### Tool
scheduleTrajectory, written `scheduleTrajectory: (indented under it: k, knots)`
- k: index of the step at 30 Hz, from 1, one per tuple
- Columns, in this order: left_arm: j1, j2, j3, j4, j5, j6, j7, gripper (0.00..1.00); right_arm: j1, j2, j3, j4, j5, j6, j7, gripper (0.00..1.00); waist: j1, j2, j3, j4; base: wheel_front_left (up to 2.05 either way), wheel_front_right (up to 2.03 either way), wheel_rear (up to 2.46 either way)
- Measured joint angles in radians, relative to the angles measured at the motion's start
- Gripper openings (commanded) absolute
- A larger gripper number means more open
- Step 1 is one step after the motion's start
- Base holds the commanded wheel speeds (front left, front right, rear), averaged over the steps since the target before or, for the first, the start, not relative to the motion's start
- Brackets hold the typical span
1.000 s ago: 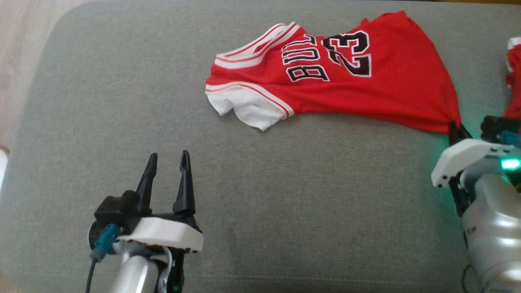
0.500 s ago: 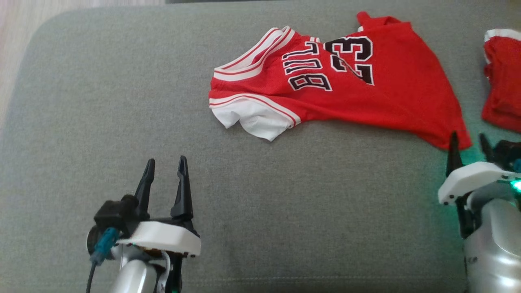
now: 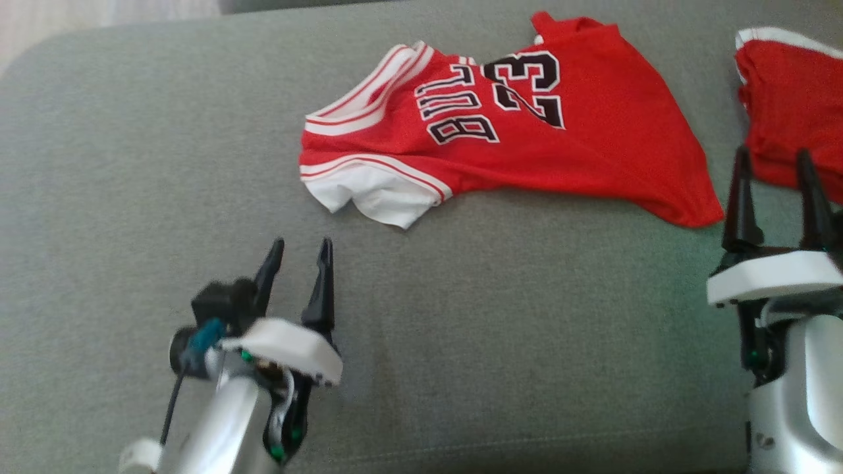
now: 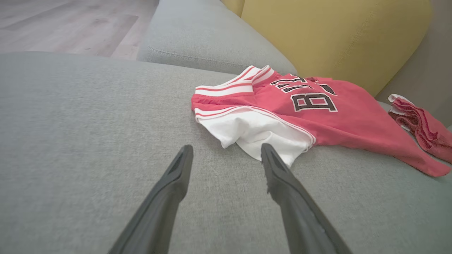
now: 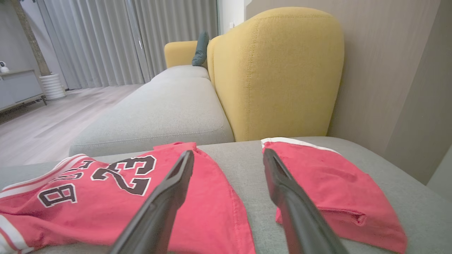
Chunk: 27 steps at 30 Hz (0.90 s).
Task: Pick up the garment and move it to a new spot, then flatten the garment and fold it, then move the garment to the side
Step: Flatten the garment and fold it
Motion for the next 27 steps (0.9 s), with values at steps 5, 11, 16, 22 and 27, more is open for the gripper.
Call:
scheduleTrajectory:
  k: [5, 11, 16, 22, 27]
  knots:
    - [-0.123, -0.002, 0.002, 0.132, -0.007, -0.002, 0.0, 1.0, 0.009, 0.002, 0.071, -0.062, 0.053, 0.0, 0.009, 1.0, 0.0, 0.0, 0.042, -0.037, 0.0, 0.0, 0.0]
    - [-0.214, 0.001, 0.03, 0.276, -0.024, -0.016, 0.0, 1.0, 0.009, 0.002, 0.098, -0.09, 0.065, 0.0, 0.012, 1.0, 0.0001, 0.0, 0.085, -0.086, 0.0, 0.0, 0.0]
    - [-0.265, 0.008, 0.044, 0.338, -0.029, -0.021, 0.0, 1.0, 0.009, 0.002, 0.1, -0.098, 0.075, 0.0, 0.009, 1.0, 0.0001, 0.0, 0.107, -0.118, 0.0, 0.0, 0.0]
    - [-0.275, 0.008, 0.066, 0.282, -0.019, -0.046, 0.0, 0.0, 0.016, 0.002, 0.094, -0.097, 0.078, 0.0, -0.001, 1.0, 0.0001, 0.0, 0.102, -0.123, 0.0, 0.0, 0.0]
    - [-0.205, 0.007, 0.066, 0.17, -0.002, -0.071, 0.0, 0.0, 0.05, 0.002, 0.088, -0.086, 0.078, 0.0, -0.002, 1.0, 0.0, 0.0, 0.076, -0.1, 0.0, 0.0, 0.0]
